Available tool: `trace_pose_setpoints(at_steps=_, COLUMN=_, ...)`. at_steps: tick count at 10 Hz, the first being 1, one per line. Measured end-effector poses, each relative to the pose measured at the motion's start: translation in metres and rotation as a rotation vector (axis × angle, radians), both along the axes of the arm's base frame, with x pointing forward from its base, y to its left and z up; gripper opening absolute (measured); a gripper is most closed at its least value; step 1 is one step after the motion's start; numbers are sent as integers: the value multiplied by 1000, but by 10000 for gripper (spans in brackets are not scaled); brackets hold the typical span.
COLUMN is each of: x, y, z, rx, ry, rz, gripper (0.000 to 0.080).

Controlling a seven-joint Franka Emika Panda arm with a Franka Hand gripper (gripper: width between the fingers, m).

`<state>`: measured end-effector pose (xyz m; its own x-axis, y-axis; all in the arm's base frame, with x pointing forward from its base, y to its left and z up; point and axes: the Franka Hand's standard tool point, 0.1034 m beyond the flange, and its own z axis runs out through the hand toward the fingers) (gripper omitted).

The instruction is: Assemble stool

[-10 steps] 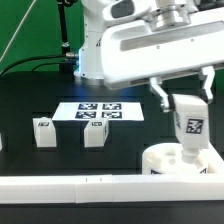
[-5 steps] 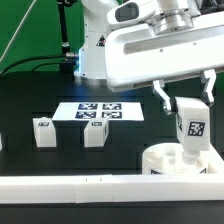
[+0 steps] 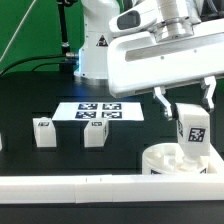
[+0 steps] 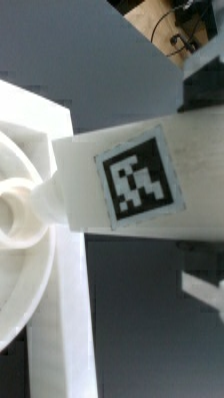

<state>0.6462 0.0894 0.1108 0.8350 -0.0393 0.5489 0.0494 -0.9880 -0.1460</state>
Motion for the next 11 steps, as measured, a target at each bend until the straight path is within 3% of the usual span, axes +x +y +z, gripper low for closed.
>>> trace_pose_setpoints(at_steps=2, x=3, y=-19, z=8, rx=8, ry=3, rz=2, gripper=325)
trace_pose_setpoints(at_steps=5, x=-1, y=-22, z=3, rx=35, ry=14, rz=5, gripper=325)
trace_pose_setpoints(at_steps=11, x=-8, y=-1, z=-11, rx=43, ry=34, rz=30, gripper=325)
